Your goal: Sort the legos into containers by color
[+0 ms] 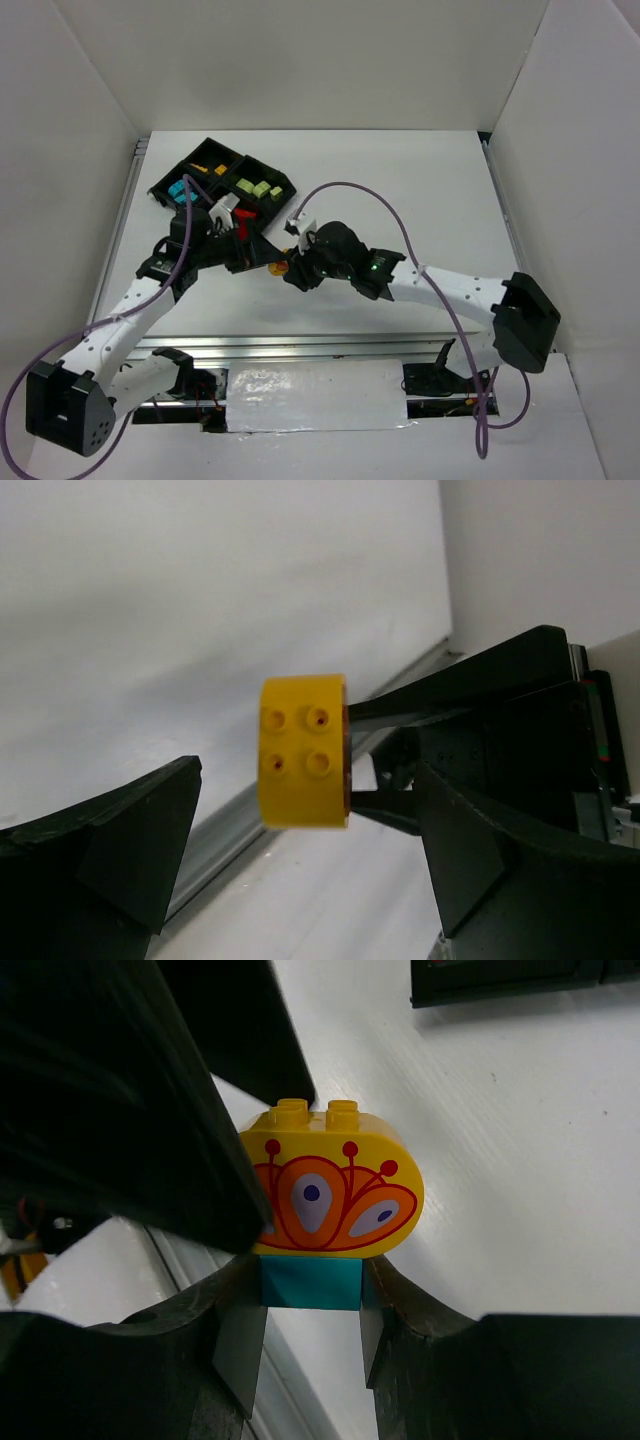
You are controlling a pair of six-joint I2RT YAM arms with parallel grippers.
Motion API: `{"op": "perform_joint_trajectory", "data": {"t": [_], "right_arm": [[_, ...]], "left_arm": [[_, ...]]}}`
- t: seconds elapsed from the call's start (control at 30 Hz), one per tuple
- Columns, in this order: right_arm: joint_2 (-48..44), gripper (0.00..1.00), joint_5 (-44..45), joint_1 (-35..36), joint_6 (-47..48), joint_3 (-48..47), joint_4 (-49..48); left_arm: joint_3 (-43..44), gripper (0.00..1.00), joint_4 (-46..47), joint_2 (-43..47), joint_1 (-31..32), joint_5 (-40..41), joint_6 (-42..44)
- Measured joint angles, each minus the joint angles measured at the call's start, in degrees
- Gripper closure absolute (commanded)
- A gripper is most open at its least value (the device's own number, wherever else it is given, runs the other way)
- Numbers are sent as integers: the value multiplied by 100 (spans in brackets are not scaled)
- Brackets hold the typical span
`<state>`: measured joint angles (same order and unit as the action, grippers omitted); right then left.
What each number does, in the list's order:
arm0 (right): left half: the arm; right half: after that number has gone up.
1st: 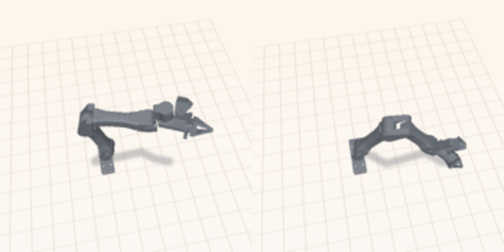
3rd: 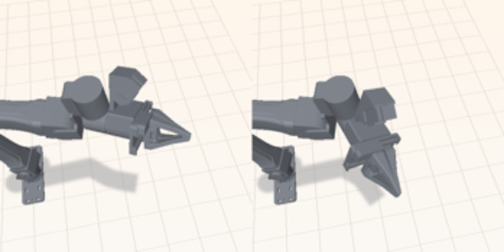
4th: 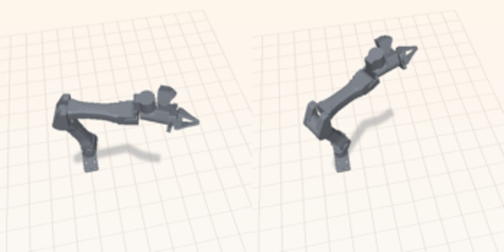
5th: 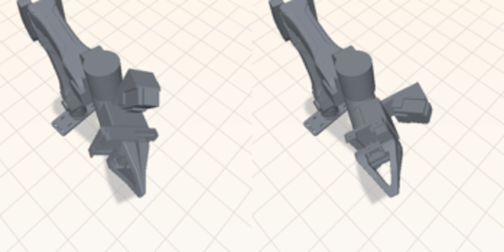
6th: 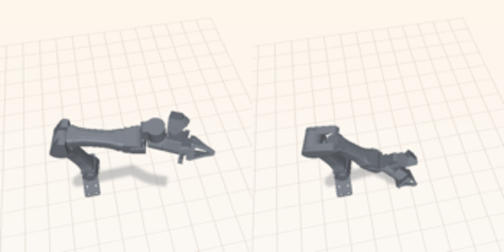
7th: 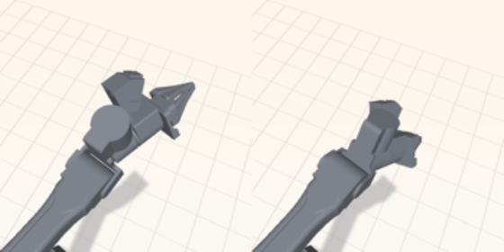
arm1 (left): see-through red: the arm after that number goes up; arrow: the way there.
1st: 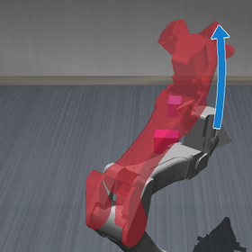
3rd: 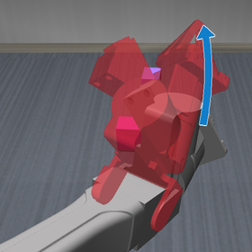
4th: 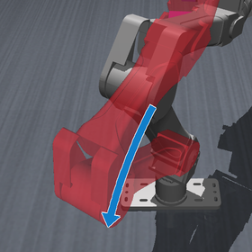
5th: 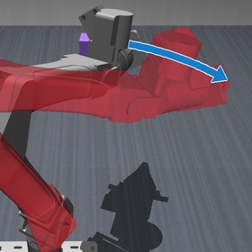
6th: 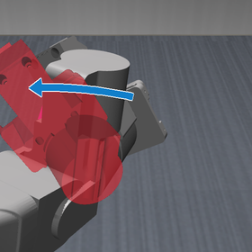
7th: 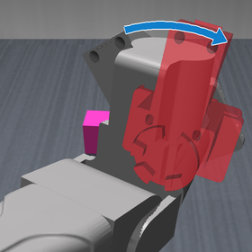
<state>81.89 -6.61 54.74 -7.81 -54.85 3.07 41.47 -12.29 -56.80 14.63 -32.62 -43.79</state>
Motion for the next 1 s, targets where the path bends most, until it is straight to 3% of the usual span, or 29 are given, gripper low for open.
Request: {"op": "perform_joint_trajectory", "data": {"t": [0.1, 0.23, 0.37, 0.43, 0.53, 0.57, 0.63, 0.8, 1.0], "right_arm": [[-404, 100, 81, 105, -197, 155, -63], [-776, 100, 181, 138, -330, 203, -55], [-1071, 100, 188, 151, -378, 205, -57], [-1141, 100, 234, 168, -389, 225, -33], [-1134, 100, 297, 208, -385, 304, -26], [-1128, 100, 337, 216, -358, 323, -20], [-1115, 100, 396, 243, -319, 376, -7], [-1115, 100, 229, 258, -205, 531, -15], [-1073, 100, -72, 304, -46, 791, 275]], "left_arm": [[-2, 1, 529, -212, 564, -229, -452], [-13, 5, 1043, -319, 841, -334, -798], [-44, 34, 1320, -334, 966, -350, -1008], [-59, 40, 1425, -356, 992, -398, -1067], [-59, 60, 1434, -413, 1043, -407, -1062], [-57, 83, 1401, -444, 1047, -402, -1088], [-55, 100, 1349, -527, 1060, -382, -1060], [363, 100, 697, -614, 1038, 72, -638], [1272, 100, 66, -610, 581, 750, -63]]}}
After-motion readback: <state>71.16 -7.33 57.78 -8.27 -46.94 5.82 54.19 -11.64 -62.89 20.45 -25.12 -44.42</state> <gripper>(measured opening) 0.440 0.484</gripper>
